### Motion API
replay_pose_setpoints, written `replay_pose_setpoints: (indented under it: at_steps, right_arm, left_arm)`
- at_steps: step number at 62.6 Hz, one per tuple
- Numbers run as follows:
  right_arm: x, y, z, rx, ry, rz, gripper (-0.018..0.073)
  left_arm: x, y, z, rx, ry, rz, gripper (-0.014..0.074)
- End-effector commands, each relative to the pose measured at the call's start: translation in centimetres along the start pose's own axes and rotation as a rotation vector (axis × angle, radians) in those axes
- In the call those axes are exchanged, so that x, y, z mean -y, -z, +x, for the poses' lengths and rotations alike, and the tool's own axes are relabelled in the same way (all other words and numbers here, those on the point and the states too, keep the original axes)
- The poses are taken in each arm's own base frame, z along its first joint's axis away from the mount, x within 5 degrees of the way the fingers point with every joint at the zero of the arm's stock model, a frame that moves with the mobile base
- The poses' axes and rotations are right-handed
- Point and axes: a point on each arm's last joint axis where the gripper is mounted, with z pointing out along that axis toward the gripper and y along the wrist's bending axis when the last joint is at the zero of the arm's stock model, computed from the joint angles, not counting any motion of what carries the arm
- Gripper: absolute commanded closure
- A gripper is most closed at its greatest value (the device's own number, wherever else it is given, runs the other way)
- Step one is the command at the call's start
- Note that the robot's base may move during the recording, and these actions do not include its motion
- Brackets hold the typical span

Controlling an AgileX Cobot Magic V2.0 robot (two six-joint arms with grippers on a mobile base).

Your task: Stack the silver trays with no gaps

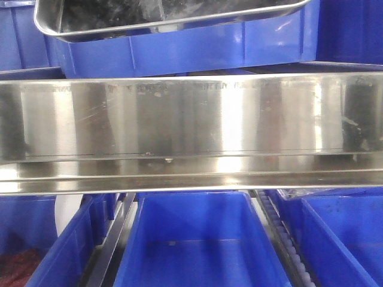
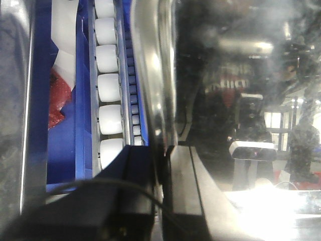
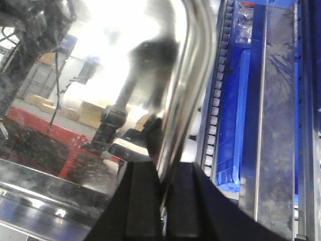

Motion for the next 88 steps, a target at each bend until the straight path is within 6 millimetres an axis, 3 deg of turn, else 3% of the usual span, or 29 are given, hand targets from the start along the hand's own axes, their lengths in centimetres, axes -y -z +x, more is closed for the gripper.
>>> replay_pose_setpoints:
  at_steps: [1,28,59,88]
  right_arm:
    - [0.8,2.2,-0.2,0.038,-0.008,-0.009,0.0533]
    - [1.8,2.0,-0.8,0.069,-0.033,0.025,0.0533]
    - [2.6,1.7,-1.5,0.111,-0.059,0.03,0.0533]
    - [2.5,1.8,-1.7,0.128,-0.058,0.02,0.0533]
  left_arm:
    - [0.8,2.5,-1.0,0.139,0.015,0.114,0.0638]
    - [-0.3,4.6,-0.8,0.188,0.01,0.088,0.0638]
    - [-0.3,4.5,-0.9,0.204,0.002,0.077,0.0638]
    - [0.2,2.7,-1.1,0.155,-0.011,0.052,0.0638]
